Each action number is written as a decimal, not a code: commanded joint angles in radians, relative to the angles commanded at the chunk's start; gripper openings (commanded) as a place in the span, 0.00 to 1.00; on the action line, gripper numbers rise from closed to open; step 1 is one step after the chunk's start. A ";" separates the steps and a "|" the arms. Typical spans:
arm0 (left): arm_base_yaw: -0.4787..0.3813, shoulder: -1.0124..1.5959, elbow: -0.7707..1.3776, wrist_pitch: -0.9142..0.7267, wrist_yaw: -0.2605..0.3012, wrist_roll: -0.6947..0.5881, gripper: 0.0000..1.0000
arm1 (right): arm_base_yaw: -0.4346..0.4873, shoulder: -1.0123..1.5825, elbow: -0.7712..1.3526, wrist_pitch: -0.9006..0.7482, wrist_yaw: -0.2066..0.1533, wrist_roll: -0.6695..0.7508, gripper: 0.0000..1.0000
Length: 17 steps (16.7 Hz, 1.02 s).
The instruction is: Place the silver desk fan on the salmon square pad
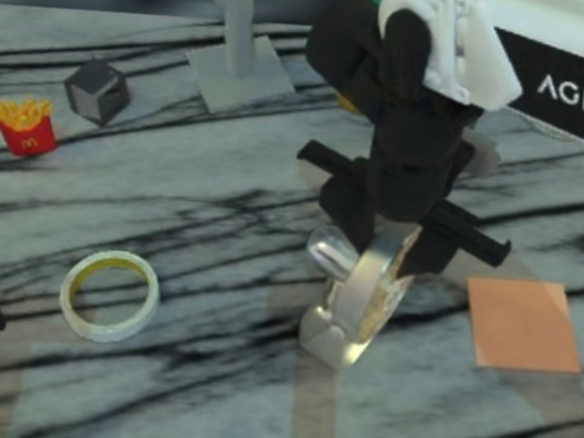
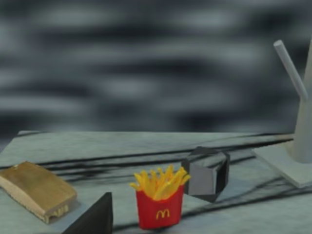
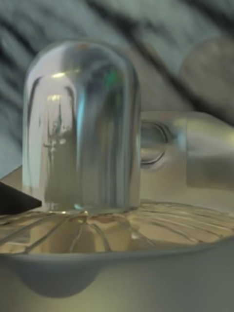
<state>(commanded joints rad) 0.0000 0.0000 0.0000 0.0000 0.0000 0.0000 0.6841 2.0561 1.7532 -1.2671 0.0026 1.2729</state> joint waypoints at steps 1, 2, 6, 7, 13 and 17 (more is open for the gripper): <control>0.000 0.000 0.000 0.000 0.000 0.000 1.00 | 0.000 0.000 0.000 0.000 0.000 0.000 0.17; 0.000 0.000 0.000 0.000 0.000 0.000 1.00 | 0.000 0.000 0.000 0.000 0.000 0.000 0.10; 0.000 0.000 0.000 0.000 0.000 0.000 1.00 | 0.000 0.000 0.000 0.000 0.000 0.000 0.00; 0.000 0.000 0.000 0.000 0.000 0.000 1.00 | 0.000 0.000 0.000 0.000 0.000 0.000 0.00; 0.000 0.000 0.000 0.000 0.000 0.000 1.00 | -0.001 0.001 0.004 -0.003 0.000 0.001 0.00; 0.000 0.000 0.000 0.000 0.000 0.000 1.00 | 0.003 0.007 0.120 -0.113 0.000 0.003 0.00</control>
<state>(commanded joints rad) 0.0000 0.0000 0.0000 0.0000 0.0000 0.0000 0.6871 2.0630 1.8736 -1.3800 0.0028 1.2757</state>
